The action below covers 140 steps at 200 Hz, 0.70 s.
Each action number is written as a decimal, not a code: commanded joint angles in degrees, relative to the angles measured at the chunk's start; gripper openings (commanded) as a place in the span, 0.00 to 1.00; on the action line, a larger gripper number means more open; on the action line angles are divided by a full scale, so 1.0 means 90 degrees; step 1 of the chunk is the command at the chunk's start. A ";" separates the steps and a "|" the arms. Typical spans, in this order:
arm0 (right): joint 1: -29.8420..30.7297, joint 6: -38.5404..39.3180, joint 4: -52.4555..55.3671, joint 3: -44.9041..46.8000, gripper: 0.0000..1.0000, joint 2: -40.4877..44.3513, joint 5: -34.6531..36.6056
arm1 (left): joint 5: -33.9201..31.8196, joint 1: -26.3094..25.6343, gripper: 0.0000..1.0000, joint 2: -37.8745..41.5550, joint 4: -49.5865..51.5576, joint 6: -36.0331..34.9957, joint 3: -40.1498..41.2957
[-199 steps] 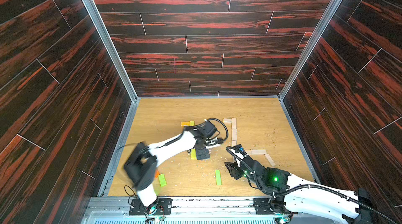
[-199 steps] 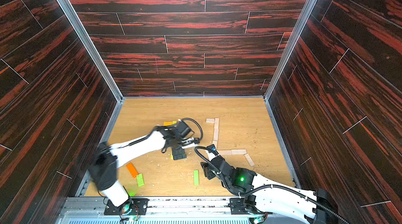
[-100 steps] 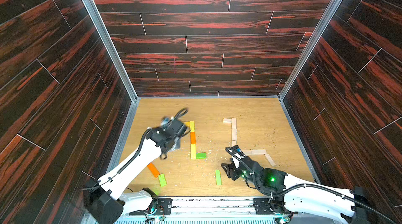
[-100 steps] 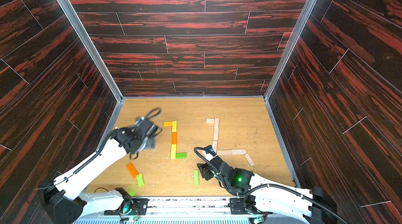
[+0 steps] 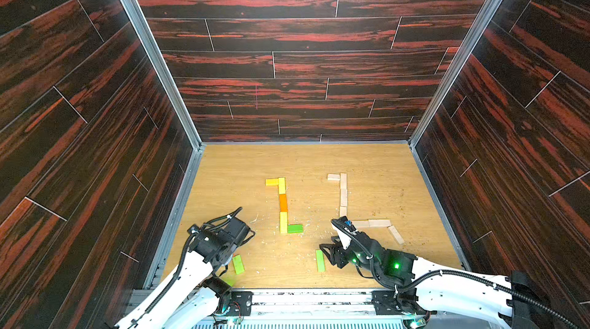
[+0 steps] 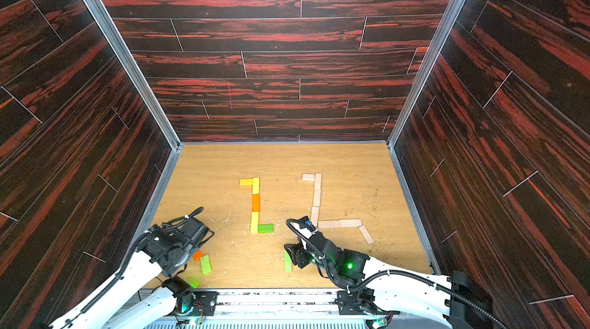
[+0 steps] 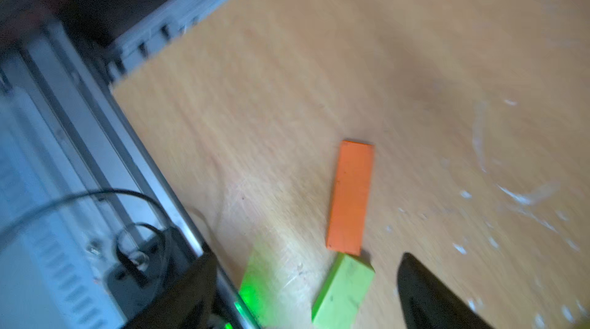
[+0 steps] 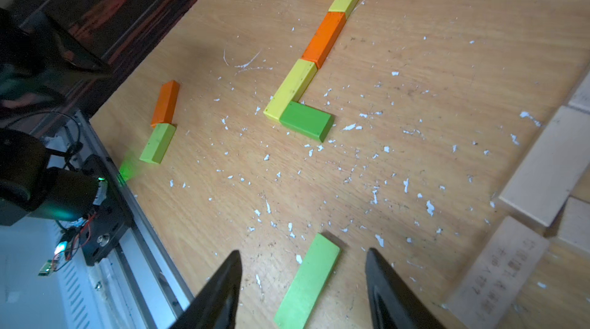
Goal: Assemble a giraffe with building blocks
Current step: Pick up the building block from the center of the board.
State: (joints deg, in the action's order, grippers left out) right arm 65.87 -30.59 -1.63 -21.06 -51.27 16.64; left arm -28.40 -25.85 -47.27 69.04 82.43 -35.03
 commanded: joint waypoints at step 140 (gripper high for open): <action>0.0007 -0.0066 0.0448 0.0006 0.62 0.0394 0.0288 | 0.1129 0.1650 0.64 -0.1324 -0.3263 -0.0883 0.1157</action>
State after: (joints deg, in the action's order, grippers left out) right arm 65.87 -31.03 0.78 -20.56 -48.47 17.74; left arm -19.70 -12.03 -57.45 43.51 77.93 -25.23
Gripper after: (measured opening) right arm 0.623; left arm 0.648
